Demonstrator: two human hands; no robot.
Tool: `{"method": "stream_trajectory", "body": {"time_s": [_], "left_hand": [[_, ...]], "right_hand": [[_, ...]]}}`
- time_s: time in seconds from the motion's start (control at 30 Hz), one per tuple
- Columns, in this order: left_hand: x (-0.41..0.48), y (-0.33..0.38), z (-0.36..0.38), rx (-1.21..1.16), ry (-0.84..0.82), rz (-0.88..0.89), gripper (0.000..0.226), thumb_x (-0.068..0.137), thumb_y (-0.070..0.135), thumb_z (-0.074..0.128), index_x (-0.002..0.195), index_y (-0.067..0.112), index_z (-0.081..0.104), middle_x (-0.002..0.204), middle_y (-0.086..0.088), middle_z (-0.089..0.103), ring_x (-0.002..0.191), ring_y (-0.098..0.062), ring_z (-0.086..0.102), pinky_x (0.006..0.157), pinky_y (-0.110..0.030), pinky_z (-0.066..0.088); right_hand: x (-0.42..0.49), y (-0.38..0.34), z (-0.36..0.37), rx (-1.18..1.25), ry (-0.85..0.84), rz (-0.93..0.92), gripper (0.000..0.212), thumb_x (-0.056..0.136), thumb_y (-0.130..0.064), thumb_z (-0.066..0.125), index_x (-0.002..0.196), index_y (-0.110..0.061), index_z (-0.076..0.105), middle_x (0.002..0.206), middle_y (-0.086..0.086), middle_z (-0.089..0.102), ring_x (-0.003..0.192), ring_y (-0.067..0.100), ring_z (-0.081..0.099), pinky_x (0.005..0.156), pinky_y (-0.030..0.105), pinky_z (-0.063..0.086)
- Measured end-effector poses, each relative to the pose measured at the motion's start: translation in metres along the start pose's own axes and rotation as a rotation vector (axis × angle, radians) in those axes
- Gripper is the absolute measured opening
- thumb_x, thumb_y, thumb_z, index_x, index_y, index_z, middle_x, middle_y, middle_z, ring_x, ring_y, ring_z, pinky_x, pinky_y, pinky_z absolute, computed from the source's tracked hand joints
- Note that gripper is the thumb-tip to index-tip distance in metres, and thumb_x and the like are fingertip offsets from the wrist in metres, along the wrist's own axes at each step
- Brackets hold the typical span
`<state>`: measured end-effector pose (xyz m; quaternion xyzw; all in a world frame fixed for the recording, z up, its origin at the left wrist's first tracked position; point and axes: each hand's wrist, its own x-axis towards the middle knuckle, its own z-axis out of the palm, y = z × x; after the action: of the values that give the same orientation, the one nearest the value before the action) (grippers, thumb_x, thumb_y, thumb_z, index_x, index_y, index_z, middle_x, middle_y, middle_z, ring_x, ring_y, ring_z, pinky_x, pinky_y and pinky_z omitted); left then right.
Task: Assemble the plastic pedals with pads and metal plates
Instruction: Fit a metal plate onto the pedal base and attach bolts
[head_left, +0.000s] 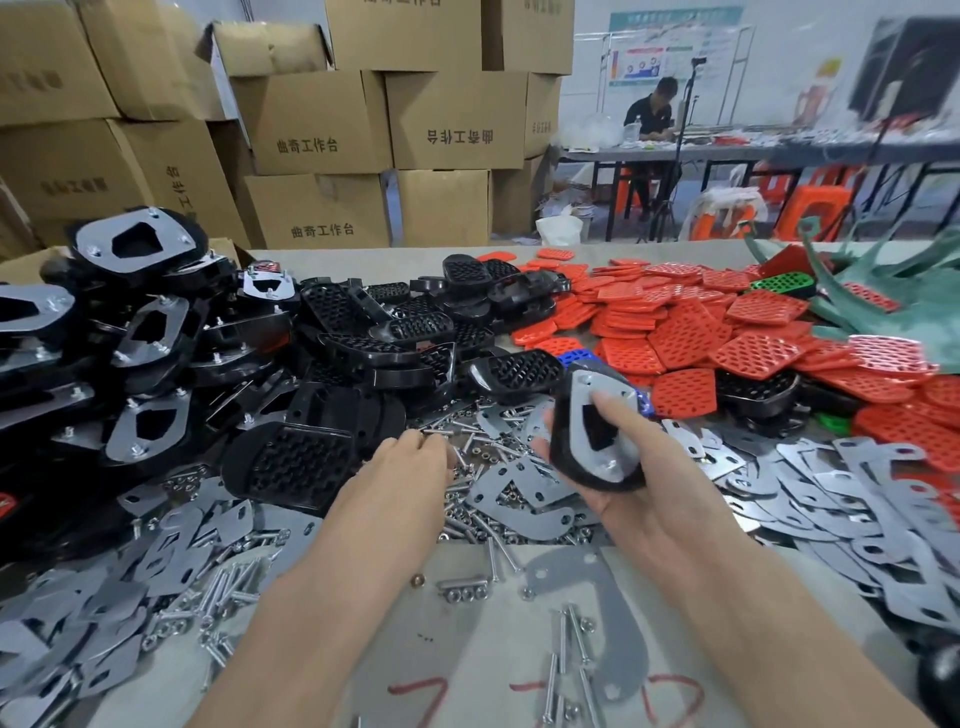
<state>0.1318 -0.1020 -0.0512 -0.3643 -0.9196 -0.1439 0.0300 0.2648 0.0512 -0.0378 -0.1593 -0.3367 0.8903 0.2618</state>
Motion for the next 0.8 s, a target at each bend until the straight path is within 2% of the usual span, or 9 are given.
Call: {"method": "stream_trajectory", "body": {"time_s": [0.07,0.13,0.27,0.37,0.43,0.5,0.7,0.8], "left_hand": [[0.001,-0.002,0.002,0.036,0.007,0.015,0.023,0.105,0.018,0.045,0.122,0.031,0.053,0.114,0.011,0.049,0.105,-0.012,0.048,0.074,-0.029,0.043],[0.001,-0.002,0.001,0.039,-0.014,0.039,0.024,0.107,0.029,0.042,0.124,0.036,0.056,0.114,0.013,0.05,0.105,-0.01,0.049,0.072,-0.03,0.043],[0.001,-0.002,-0.003,0.023,0.003,0.039,0.024,0.106,0.037,0.04,0.118,0.039,0.061,0.113,0.017,0.054,0.109,-0.009,0.051,0.078,-0.03,0.043],[0.001,0.0,-0.002,0.007,0.007,0.017,0.021,0.105,0.023,0.048,0.119,0.03,0.062,0.114,0.011,0.056,0.109,-0.013,0.053,0.085,-0.032,0.048],[-0.001,0.001,-0.001,0.062,0.008,0.013,0.028,0.102,0.009,0.052,0.123,0.025,0.06,0.116,0.006,0.054,0.107,-0.016,0.055,0.084,-0.031,0.05],[-0.002,0.001,0.001,0.071,0.027,0.015,0.03,0.1,0.005,0.054,0.123,0.024,0.06,0.114,0.003,0.051,0.104,-0.017,0.056,0.081,-0.029,0.049],[-0.004,0.004,-0.005,0.021,0.079,0.002,0.021,0.103,0.01,0.05,0.117,0.023,0.06,0.113,0.004,0.049,0.097,-0.017,0.058,0.081,-0.029,0.049],[-0.012,0.008,-0.011,-0.148,0.207,-0.003,0.012,0.104,0.021,0.048,0.108,0.022,0.06,0.098,0.01,0.058,0.083,-0.008,0.058,0.073,-0.024,0.047]], "right_hand": [[0.0,0.004,0.001,-0.191,-0.009,-0.026,0.023,0.094,-0.014,0.066,0.114,-0.003,0.072,0.101,0.022,0.077,0.082,0.028,0.076,0.068,0.036,0.064],[-0.002,0.01,0.002,-0.35,-0.014,-0.076,0.021,0.096,-0.012,0.066,0.116,-0.01,0.07,0.099,0.021,0.077,0.081,0.029,0.074,0.067,0.037,0.063],[-0.002,0.019,0.003,-0.551,0.014,-0.165,0.025,0.092,-0.011,0.074,0.116,-0.015,0.067,0.106,0.021,0.075,0.09,0.04,0.072,0.08,0.055,0.06],[-0.001,0.021,0.002,-0.607,0.007,-0.163,0.031,0.084,-0.019,0.081,0.111,-0.019,0.068,0.102,0.019,0.076,0.083,0.038,0.074,0.071,0.05,0.062],[-0.001,0.021,0.002,-0.645,-0.02,-0.176,0.031,0.075,-0.027,0.08,0.105,-0.023,0.073,0.101,0.013,0.078,0.091,0.037,0.075,0.079,0.05,0.061],[-0.001,0.021,0.001,-0.653,-0.058,-0.188,0.028,0.074,-0.028,0.078,0.103,-0.026,0.077,0.101,0.007,0.079,0.097,0.032,0.075,0.088,0.048,0.059],[0.001,0.021,0.0,-0.691,-0.081,-0.195,0.03,0.075,-0.031,0.076,0.103,-0.022,0.077,0.095,0.018,0.076,0.079,0.029,0.067,0.085,0.059,0.056],[0.002,0.023,-0.001,-0.692,-0.093,-0.178,0.038,0.07,-0.038,0.075,0.105,-0.024,0.076,0.1,0.017,0.076,0.088,0.039,0.07,0.091,0.067,0.052]]}}
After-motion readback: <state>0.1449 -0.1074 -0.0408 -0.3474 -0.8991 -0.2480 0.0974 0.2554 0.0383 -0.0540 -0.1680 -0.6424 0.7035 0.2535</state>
